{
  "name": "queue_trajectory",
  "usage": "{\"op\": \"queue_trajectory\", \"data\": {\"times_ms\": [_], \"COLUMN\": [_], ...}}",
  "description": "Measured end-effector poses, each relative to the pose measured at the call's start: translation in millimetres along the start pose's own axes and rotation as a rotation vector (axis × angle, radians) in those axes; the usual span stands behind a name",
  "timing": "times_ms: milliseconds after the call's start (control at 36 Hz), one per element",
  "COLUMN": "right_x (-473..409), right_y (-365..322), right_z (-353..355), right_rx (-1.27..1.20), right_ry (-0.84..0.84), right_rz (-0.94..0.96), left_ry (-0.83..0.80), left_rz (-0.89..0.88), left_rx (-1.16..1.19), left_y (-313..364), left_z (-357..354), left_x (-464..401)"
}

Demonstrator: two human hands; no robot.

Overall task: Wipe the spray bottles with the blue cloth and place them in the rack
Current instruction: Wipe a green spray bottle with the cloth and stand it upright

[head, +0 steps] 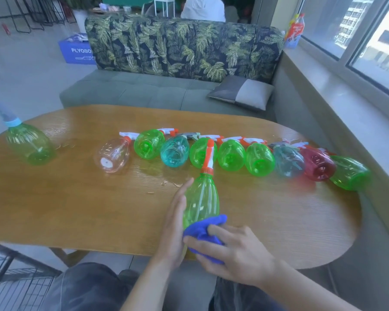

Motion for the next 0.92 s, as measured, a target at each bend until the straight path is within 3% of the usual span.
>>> {"op": "queue_trajectory", "data": {"times_ms": [83,222,333,528,750,833,917], "right_x": [1,-16,-24,-21,-6,-6,-4], "right_y": [10,74,91,45,2,6,26], "right_z": [7,14,-4,-8,-4,4,15], "right_rx": [-0.065,-0.16,-0.187,-0.139,-0.014,-0.067,-0.141], "right_ry": [0.031,0.209,0.175,0.159,0.015,0.075,0.193], "right_rz": [-0.066,-0.598,-0.76,-0.475,-0.087,-0.113,-0.326], "left_ry": [0.002,-0.044,-0.062,-0.001,0.006,0.002,0.003], "left_rz": [0.012,0.042,0.042,0.08,0.003,-0.022,-0.02], "left_rx": [0.035,0.033,-0.002,0.118,0.005,0.027,0.092], "left_y": [-1,-10,-12,-17,-3,3,4], "left_z": [0,-2,-4,5,4,2,1], "left_x": [-1,-1,-3,-5,-1,1,2]}}
Point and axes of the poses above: each hand's wrist, its own x-axis away from the middle knuckle, its own z-axis out of the back of the hand, y = z × x, the point moved 8 cm from there along -x, towards the middle knuckle, and after that the axes turned 8 degrees about y, right-handed, at the moved point
